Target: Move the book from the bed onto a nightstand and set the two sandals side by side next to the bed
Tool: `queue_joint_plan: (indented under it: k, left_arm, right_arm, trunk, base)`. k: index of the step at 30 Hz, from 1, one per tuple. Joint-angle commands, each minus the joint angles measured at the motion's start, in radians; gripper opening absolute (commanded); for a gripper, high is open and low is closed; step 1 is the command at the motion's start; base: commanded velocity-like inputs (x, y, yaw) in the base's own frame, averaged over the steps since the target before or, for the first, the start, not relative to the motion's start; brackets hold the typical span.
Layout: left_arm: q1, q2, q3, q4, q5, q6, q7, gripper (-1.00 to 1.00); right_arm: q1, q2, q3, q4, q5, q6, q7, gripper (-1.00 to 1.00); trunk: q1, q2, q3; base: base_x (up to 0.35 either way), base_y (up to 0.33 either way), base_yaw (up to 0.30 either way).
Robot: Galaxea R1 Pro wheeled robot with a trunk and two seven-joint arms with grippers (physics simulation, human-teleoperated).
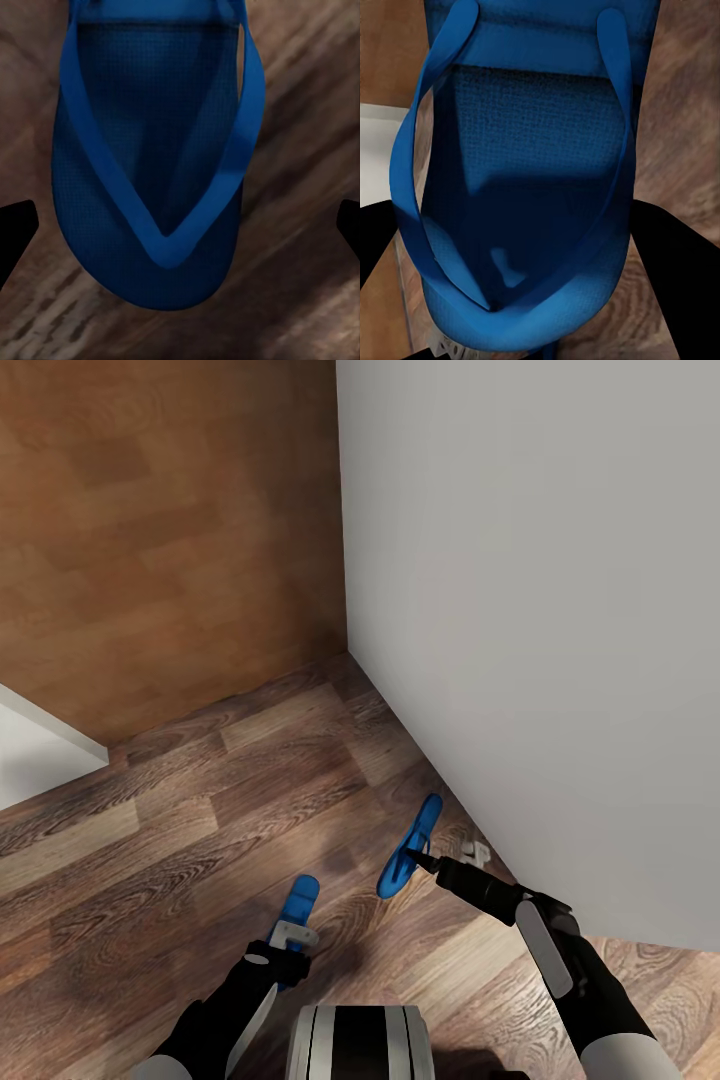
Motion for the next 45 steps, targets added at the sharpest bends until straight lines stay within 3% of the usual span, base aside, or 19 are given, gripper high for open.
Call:
queue_joint_plan:
  k: [1, 32, 45]
  left_arm:
    - [0.0, 0.001, -0.004, -0.002, 0.005, 0.005, 0.007, 1.0]
    - [0.0, 0.001, -0.004, -0.001, 0.005, 0.005, 0.008, 1.0]
    - [0.0, 0.001, -0.004, -0.001, 0.005, 0.005, 0.008, 1.0]
  right_arm:
    - [0.0, 0.0, -0.001, 0.0, -0.006, 0.008, 0.0, -1.0]
    - [0.0, 0.001, 0.0, -0.003, -0.006, 0.008, 0.0, -1.0]
    - [0.0, 0.001, 0.0, -0.005, -0.006, 0.008, 0.0, -1.0]
  trunk:
    - [0.0, 0.0, -0.001]
    - [0.0, 0.0, -0.001]
    - [0.005, -0.003, -0.043]
  base:
    - [0.0, 0.0, 0.0]
    - [0.067, 0.0, 0.0]
    - [0.0, 0.0, 0.0]
